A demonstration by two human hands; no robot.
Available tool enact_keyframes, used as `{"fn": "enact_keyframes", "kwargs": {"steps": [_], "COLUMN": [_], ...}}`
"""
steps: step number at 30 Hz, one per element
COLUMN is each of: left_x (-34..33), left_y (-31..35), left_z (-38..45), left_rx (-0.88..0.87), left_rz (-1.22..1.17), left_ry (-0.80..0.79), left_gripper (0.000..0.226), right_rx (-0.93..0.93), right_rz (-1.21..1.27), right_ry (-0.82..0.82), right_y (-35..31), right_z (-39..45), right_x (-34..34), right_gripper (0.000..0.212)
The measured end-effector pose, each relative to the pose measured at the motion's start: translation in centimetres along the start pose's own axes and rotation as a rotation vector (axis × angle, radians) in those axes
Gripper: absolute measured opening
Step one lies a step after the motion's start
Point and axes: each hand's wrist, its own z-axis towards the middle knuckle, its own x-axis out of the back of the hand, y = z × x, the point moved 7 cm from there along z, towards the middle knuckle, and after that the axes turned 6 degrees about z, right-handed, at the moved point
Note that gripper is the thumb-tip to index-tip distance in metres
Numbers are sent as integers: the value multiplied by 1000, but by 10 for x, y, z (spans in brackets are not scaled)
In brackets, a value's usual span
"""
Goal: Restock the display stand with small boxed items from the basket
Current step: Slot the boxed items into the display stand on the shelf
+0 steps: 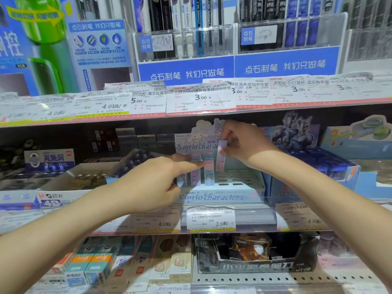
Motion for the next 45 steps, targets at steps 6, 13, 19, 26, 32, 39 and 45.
{"fn": "enact_keyframes", "kwargs": {"steps": [6,13,19,26,32,39,45], "left_x": [-1,-3,0,0,-3,-5,13], "left_y": [-3,-5,-2,-4,-7,-9,1], "left_z": [2,3,2,1,3,5,3], "left_rx": [-15,-30,-46,-53,-49,-70,29], "left_rz": [24,16,22,23,43,27,-319], "left_ry": [-19,-26,1,-8,-3,6,204], "left_gripper": [63,67,71,66,66,62,48], "right_rx": [8,11,64,40,33,-21,37], "right_rz": [-22,-70,-290,-327,-283,-200,114], "right_ry": [-44,-73,-18,-11,-182,-265,-23], "right_y": [-1,1,-9,0,2,1,-19], "right_z": [2,-1,-4,-4,-13,-20,-31], "right_x": [-2,-6,2,5,-4,-6,16], "right_gripper": [21,10,21,25,34,49,28]}}
